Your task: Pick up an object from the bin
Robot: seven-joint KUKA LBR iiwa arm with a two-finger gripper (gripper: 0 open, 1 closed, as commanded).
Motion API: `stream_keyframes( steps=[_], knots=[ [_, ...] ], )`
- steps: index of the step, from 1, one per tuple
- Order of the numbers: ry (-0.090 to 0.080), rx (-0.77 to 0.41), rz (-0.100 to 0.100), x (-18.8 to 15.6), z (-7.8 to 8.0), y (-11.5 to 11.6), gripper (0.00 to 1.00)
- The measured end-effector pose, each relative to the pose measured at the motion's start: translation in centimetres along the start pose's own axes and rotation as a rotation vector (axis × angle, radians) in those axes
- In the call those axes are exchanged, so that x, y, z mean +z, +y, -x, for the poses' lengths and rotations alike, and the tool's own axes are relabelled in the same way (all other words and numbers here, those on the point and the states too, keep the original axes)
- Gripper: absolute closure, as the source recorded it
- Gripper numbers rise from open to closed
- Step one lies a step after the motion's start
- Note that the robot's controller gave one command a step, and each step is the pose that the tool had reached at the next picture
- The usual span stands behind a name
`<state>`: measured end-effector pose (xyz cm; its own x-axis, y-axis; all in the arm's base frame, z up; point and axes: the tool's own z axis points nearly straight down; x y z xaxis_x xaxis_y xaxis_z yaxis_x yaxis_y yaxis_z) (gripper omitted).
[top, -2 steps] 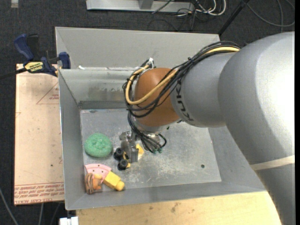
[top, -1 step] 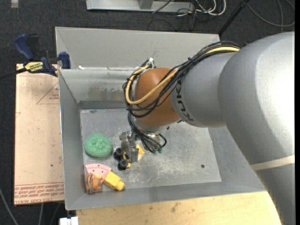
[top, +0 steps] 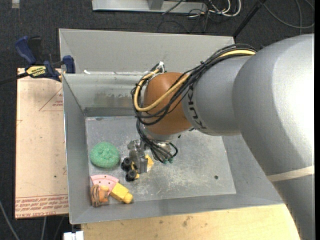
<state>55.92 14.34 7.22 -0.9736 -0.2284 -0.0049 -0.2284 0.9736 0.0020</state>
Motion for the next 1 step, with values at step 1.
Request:
stream_keyframes(
  steps=[1],
  knots=[
    [0.0, 0.0, 0.0, 0.0, 0.0, 0.0, 1.0]
  ],
)
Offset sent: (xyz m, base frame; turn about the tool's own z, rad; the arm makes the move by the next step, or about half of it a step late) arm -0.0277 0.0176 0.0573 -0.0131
